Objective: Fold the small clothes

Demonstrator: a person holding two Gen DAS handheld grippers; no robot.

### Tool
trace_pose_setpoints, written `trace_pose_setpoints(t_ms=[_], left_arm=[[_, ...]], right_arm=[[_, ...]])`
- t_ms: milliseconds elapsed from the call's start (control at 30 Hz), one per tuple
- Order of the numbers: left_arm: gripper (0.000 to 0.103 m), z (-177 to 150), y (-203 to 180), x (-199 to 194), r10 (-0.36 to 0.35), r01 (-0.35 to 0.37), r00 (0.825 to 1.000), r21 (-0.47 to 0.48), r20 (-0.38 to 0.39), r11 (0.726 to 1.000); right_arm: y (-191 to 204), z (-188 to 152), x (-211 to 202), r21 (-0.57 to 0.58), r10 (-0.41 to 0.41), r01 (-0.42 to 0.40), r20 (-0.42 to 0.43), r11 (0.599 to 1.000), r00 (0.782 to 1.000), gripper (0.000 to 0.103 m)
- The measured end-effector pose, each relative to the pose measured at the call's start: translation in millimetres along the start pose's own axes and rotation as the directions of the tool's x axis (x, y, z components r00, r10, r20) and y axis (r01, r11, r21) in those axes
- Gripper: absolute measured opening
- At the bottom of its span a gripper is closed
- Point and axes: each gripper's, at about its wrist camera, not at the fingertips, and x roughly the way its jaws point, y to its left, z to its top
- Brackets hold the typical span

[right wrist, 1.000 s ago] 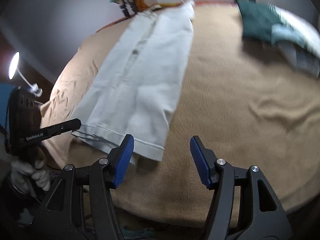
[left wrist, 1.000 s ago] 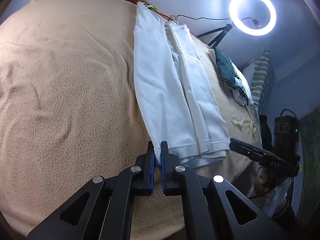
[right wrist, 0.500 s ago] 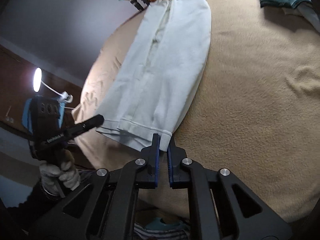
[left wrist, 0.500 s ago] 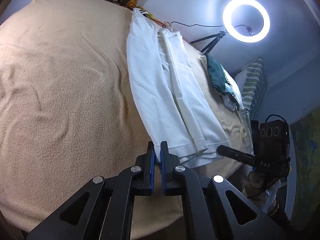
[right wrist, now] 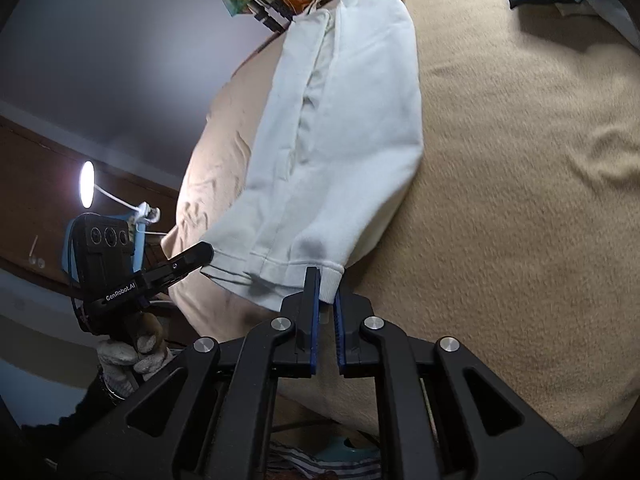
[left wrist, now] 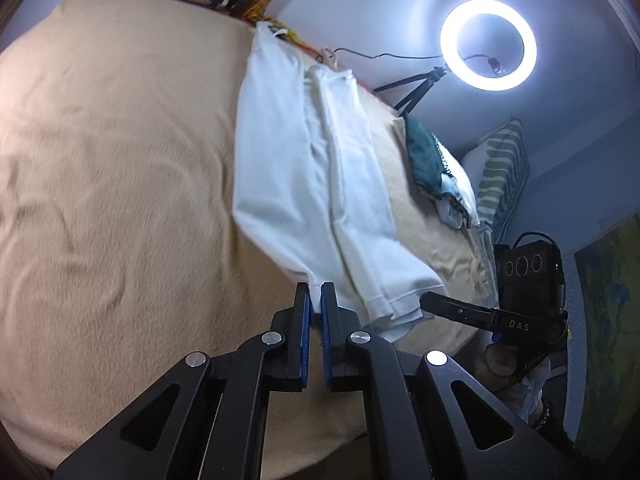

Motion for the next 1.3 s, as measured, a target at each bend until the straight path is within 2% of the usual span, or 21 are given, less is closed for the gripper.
trace_pose_setpoints(t_ms=[267, 533, 733, 933, 967, 1000, 1067, 1167, 1300], left_arm=[[0.003, 52, -4, -2, 0.029, -0.029, 0.998, -0.005, 0.056, 1.0], [0.003, 91, 12, 25, 0.064, -0.062, 0.996, -0.046, 0.055, 0.997], [0.003, 108, 19, 42, 0.095, -0.091, 0.994, -0.062, 0.058, 0.994], [0.004, 123, 24, 41, 0.113, -0.106, 0.989, -0.072, 0.094, 0.992], [0.004, 124, 25, 39, 0.114, -0.107, 0.988, -0.075, 0.1, 0.991], [0.005, 125, 26, 37, 0.127, -0.12, 0.986, -0.075, 0.106, 0.99], [0.006, 124, 24, 33, 0.137, -0.131, 0.984, -0.06, 0.114, 0.99], [0.006, 117, 21, 29, 0.148, -0.146, 0.982, -0.027, 0.114, 0.989], [0.006, 103, 19, 38, 0.113, -0.113, 0.992, -0.009, 0.048, 0.994]], right_arm=[[23, 54, -10, -0.016, -0.011, 0.013, 0.077, 1.0, 0.997, 0.008], [4, 105, 6, 0.05, -0.049, 0.045, 0.095, 0.998, 0.994, 0.008], [-8, 129, 29, 0.089, -0.065, 0.058, 0.075, 0.994, 0.995, 0.008], [-28, 137, 28, 0.163, -0.067, 0.051, 0.096, 0.985, 0.993, 0.01], [-32, 137, 27, 0.18, -0.064, 0.046, 0.093, 0.983, 0.994, 0.016], [-36, 138, 25, 0.192, -0.063, 0.044, 0.092, 0.98, 0.994, 0.027], [-39, 138, 16, 0.198, -0.083, 0.057, 0.124, 0.979, 0.989, 0.039], [-35, 138, 3, 0.159, -0.114, 0.09, 0.154, 0.983, 0.981, 0.039], [-20, 131, 1, 0.063, -0.152, 0.144, 0.154, 0.988, 0.976, 0.039]])
